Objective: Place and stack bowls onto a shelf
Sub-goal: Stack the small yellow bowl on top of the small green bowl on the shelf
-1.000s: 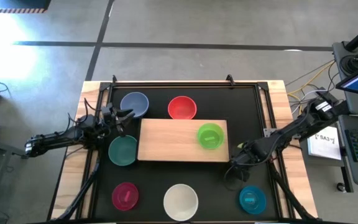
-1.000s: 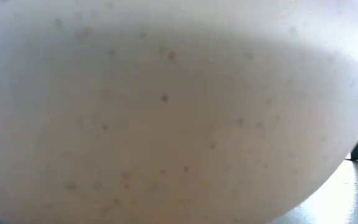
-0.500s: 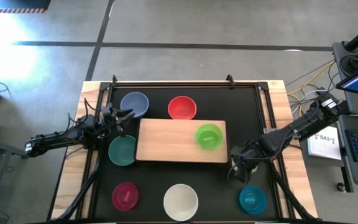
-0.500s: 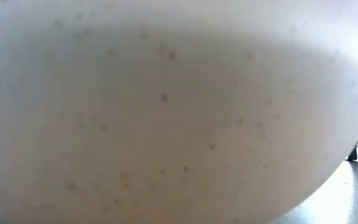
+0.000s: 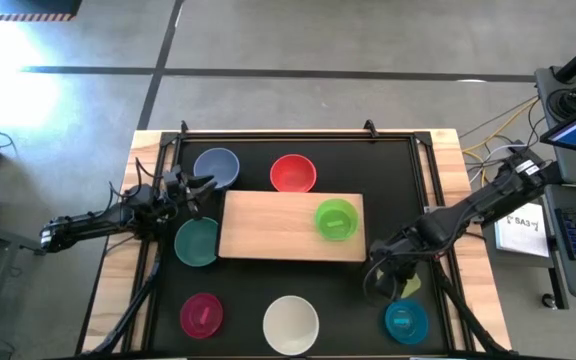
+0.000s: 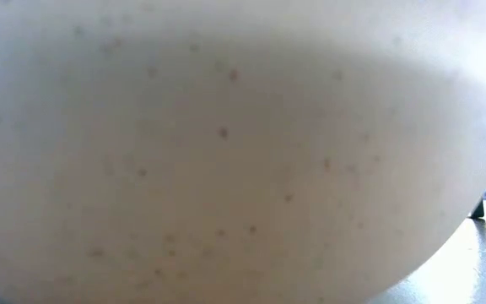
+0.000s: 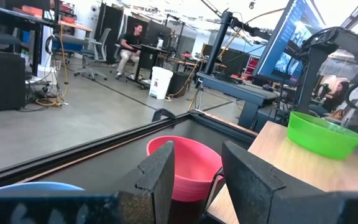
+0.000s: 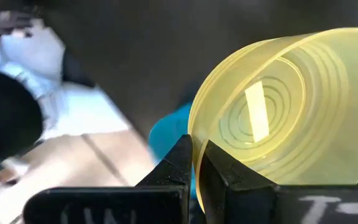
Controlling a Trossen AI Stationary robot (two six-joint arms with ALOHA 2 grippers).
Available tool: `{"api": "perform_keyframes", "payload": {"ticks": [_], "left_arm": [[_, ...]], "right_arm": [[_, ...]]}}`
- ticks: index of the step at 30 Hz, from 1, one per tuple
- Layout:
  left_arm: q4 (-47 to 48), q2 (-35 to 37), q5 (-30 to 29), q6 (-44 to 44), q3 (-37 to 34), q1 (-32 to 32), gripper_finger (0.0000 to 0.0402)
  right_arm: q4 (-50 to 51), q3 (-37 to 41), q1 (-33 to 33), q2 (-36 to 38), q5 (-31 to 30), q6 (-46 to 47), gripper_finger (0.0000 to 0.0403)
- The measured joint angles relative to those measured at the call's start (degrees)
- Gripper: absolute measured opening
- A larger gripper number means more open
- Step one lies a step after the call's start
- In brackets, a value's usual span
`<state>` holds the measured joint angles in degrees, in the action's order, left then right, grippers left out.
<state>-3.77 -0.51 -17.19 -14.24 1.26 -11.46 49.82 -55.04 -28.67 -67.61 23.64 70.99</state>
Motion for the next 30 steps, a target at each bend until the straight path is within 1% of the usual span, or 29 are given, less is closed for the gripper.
{"api": "perform_keyframes", "payload": {"ticks": [4, 6, 13, 19, 21, 25, 30], "left_arm": [[0.0, 0.0, 0.0, 0.0, 0.0, 0.0, 0.0116], [0.0, 0.0, 0.0, 0.0, 0.0, 0.0, 0.0116], [0.0, 0.0, 0.0, 0.0, 0.0, 0.0, 0.0116], [0.0, 0.0, 0.0, 0.0, 0.0, 0.0, 0.0116], [0.0, 0.0, 0.0, 0.0, 0.0, 0.0, 0.0116], [0.0, 0.0, 0.0, 0.0, 0.0, 0.0, 0.0116], [0.0, 0.0, 0.0, 0.0, 0.0, 0.0, 0.0116]], "right_arm": [[-0.7, -5.0, -0.2, 0.0, 1.0, 0.9, 0.0008], [-1.3, -8.4, -0.2, -0.3, -0.2, -0.7, 0.0008], [-1.3, -20.5, -0.2, -2.2, -8.3, -10.2, 0.0008], [-1.0, -27.7, -0.2, -5.4, -12.1, -21.4, 0.0008], [-0.8, -29.5, -0.2, -6.6, -15.5, -26.6, 0.0008], [-0.7, -32.1, -0.2, -9.0, -24.6, -37.3, 0.0008], [0.1, -33.8, -0.2, -10.9, -32.9, -46.6, 0.0008]]}}
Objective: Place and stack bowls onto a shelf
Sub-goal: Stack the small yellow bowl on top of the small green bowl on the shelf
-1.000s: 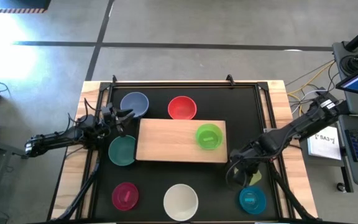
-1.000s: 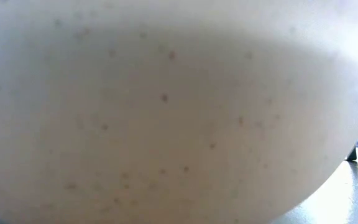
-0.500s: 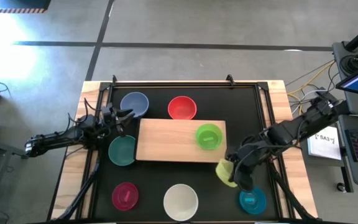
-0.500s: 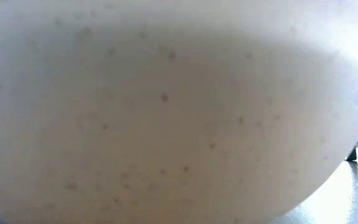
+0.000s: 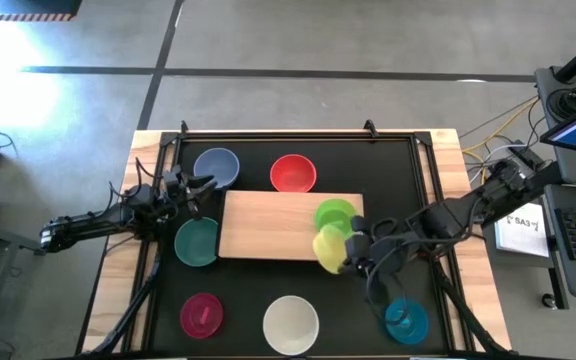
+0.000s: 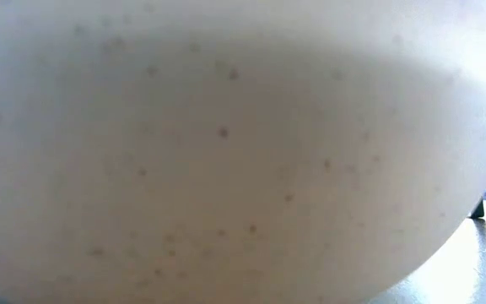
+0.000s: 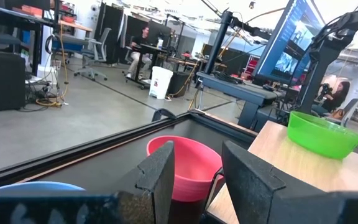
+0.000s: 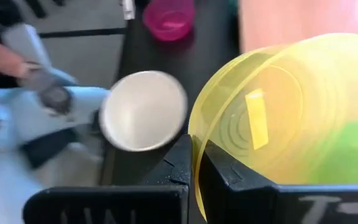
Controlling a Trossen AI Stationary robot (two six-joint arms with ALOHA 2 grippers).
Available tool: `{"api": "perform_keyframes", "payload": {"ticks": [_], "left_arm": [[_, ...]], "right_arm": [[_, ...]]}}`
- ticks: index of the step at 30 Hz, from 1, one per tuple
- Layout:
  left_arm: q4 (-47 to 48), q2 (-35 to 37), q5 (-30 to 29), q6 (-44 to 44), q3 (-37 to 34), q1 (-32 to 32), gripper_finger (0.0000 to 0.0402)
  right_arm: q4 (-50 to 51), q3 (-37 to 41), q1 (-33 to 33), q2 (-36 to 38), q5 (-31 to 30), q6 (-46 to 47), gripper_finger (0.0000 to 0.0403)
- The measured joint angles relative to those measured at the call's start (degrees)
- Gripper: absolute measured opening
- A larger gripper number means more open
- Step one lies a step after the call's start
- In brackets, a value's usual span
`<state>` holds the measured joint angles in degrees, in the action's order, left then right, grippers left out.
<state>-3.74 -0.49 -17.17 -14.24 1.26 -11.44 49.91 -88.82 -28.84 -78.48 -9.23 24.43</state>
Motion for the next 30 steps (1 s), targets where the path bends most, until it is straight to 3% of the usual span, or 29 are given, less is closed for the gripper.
{"api": "perform_keyframes", "payload": {"ticks": [8, 30], "left_arm": [[0.0, 0.0, 0.0, 0.0, 0.0, 0.0, 0.0116], [0.0, 0.0, 0.0, 0.0, 0.0, 0.0, 0.0116]], "right_arm": [[6.6, -1.0, 1.0, -0.4, -17.0, -4.2, 0.0008], [17.9, -0.9, 4.0, -6.9, -17.5, -2.0, 0.0008]]}}
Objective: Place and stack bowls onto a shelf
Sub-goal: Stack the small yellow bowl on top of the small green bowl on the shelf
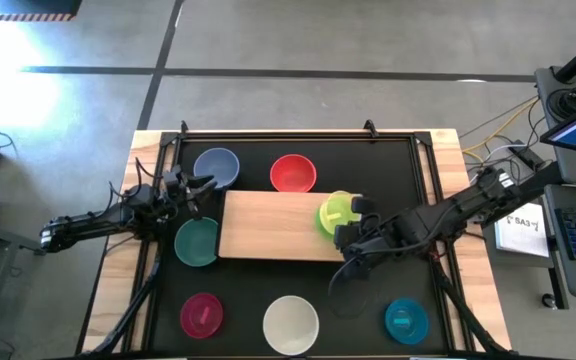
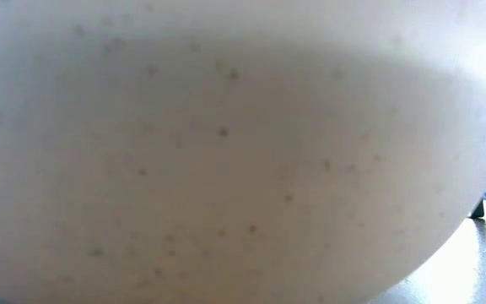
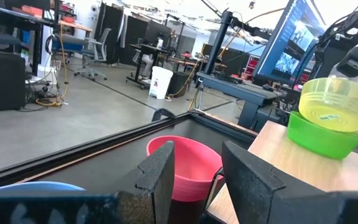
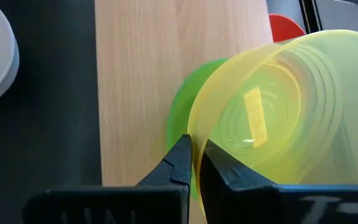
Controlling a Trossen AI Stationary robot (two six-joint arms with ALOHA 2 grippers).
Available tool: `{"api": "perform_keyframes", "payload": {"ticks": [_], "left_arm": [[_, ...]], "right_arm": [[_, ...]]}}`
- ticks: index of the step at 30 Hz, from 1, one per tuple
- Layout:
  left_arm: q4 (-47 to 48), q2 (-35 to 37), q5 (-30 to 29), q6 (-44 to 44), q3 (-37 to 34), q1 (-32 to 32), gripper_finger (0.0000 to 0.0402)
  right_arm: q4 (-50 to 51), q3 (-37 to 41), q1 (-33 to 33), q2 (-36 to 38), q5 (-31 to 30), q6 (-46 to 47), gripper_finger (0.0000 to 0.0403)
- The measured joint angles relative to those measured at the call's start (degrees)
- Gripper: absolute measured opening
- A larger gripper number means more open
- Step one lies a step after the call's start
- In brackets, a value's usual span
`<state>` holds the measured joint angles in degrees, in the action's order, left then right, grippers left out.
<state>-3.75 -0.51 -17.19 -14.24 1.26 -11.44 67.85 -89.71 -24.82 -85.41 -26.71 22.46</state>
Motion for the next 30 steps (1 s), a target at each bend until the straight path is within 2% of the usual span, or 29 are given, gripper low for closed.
{"api": "perform_keyframes", "payload": {"ticks": [21, 30], "left_arm": [[0.0, 0.0, 0.0, 0.0, 0.0, 0.0, 0.0116], [0.0, 0.0, 0.0, 0.0, 0.0, 0.0, 0.0116]], "right_arm": [[1.9, 0.0, 0.0, 0.2, 0.3, 0.0, 0.001], [1.8, 0.0, 0.0, 0.2, 1.6, 0.0, 0.0059]]}}
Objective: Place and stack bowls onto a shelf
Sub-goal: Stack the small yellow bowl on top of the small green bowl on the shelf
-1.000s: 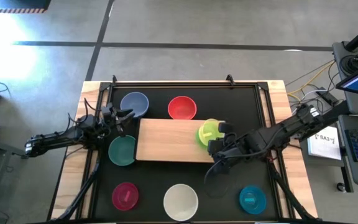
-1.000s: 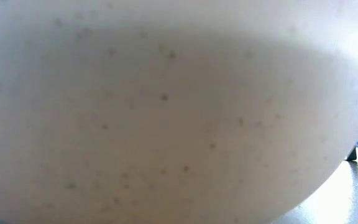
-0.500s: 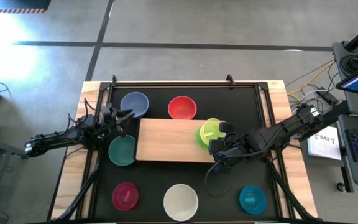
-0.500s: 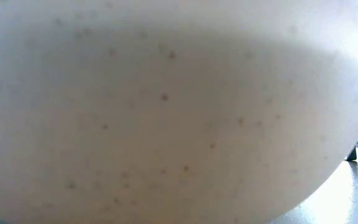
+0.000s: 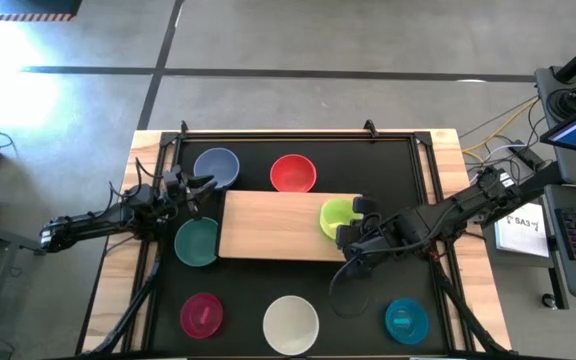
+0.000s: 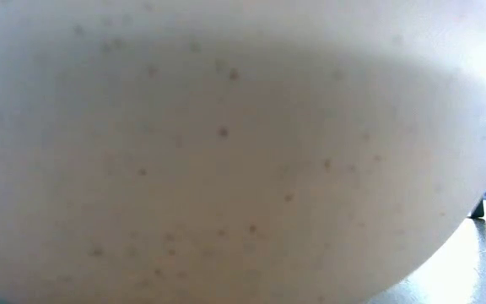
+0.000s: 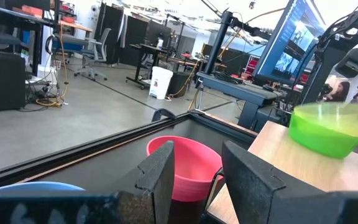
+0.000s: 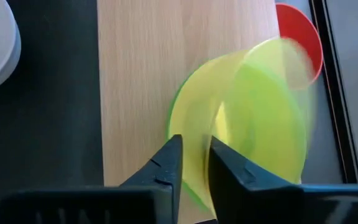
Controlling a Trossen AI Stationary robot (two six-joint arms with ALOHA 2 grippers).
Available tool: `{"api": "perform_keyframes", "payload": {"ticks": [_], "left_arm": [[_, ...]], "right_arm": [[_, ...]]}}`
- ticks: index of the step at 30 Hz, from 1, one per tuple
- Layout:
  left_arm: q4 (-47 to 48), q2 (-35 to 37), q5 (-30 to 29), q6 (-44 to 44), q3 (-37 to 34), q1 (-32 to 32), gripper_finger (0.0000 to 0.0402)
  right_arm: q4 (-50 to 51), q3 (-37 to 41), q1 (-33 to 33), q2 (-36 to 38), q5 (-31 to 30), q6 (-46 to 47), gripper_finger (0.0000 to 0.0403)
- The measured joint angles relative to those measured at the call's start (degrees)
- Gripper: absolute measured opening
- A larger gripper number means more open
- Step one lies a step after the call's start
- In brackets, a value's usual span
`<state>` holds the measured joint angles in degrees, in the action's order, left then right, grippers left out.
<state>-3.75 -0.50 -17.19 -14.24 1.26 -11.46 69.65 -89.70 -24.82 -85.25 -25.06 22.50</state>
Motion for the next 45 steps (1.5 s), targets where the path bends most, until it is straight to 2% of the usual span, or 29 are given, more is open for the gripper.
{"api": "perform_keyframes", "payload": {"ticks": [8, 14, 24, 33, 45], "left_arm": [[0.0, 0.0, 0.0, 0.0, 0.0, 0.0, 0.0116], [0.0, 0.0, 0.0, 0.0, 0.0, 0.0, 0.0116], [0.0, 0.0, 0.0, 0.0, 0.0, 0.0, 0.0116], [0.0, 0.0, 0.0, 0.0, 0.0, 0.0, 0.0116], [0.0, 0.0, 0.0, 0.0, 0.0, 0.0, 0.0116]], "right_arm": [[0.3, -0.9, 0.0, 0.2, 0.0, -0.7, 0.0104], [0.0, -5.7, 0.0, 0.2, 0.0, -0.6, 0.0113], [0.2, -6.5, 0.0, -0.2, -1.1, 0.2, 0.008], [0.6, -6.4, 0.1, -0.8, -3.6, 0.4, 0.0014], [3.0, -6.4, 0.1, -3.2, -5.4, 0.4, 0.0009]]}}
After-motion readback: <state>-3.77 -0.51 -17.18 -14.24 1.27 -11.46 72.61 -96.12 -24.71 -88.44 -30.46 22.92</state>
